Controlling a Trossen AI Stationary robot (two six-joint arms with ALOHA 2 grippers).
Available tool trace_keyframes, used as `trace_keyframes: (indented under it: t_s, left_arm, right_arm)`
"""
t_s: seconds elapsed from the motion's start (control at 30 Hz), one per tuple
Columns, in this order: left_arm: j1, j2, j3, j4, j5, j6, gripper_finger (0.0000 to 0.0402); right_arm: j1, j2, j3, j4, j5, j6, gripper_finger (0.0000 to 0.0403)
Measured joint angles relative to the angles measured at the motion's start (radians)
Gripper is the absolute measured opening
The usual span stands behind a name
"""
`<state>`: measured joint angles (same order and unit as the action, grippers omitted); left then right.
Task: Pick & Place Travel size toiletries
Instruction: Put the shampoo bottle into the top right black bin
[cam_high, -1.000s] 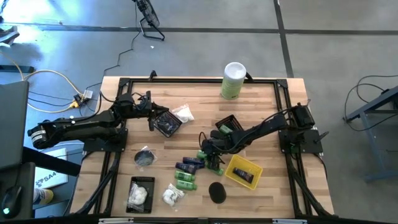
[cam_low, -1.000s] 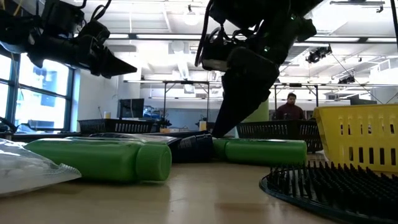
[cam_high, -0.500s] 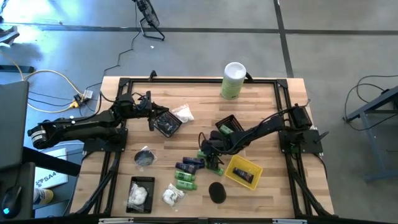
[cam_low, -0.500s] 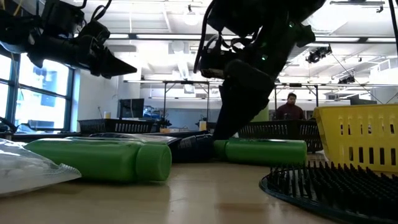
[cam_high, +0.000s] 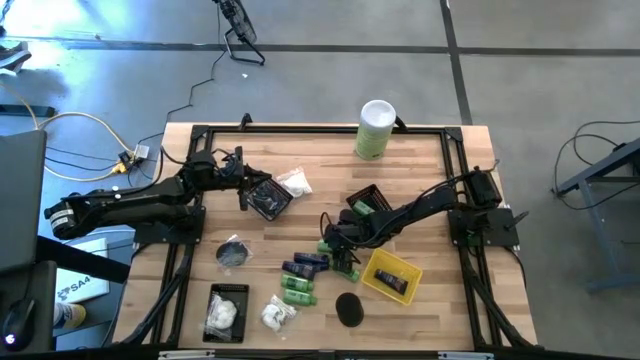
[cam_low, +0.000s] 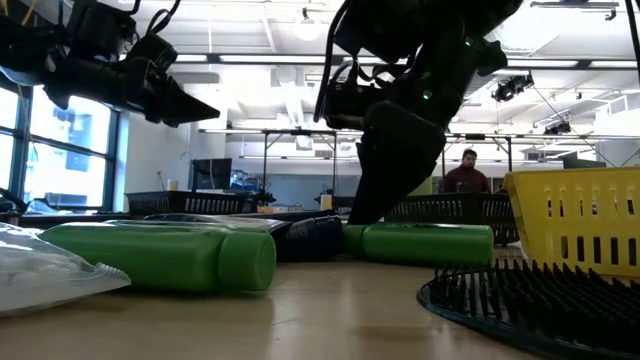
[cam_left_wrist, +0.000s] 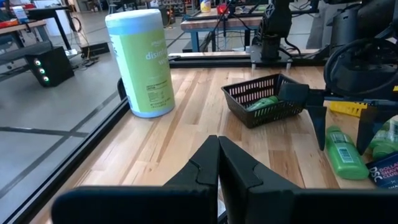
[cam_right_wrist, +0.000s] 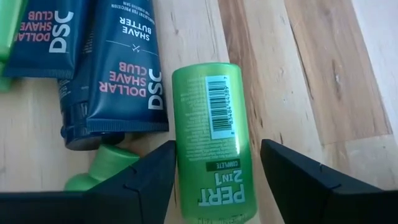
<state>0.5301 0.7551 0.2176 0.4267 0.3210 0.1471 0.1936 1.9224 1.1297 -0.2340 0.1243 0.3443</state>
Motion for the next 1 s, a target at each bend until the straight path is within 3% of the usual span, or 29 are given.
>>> trace_keyframes:
  t_s: [0.17, 1.0]
  left_arm:
    - [0.000, 0.000, 0.000, -0.003, 0.002, 0.000, 0.0000]
    - [0.000, 0.000, 0.000, -0.011, 0.002, 0.001, 0.0000]
  right_arm:
    - [-0.005, 0.000, 0.000, -0.035, -0.044, 0.005, 0.0226]
    - [-0.004, 0.000, 0.000, -0.027, -0.022, 0.019, 0.0226]
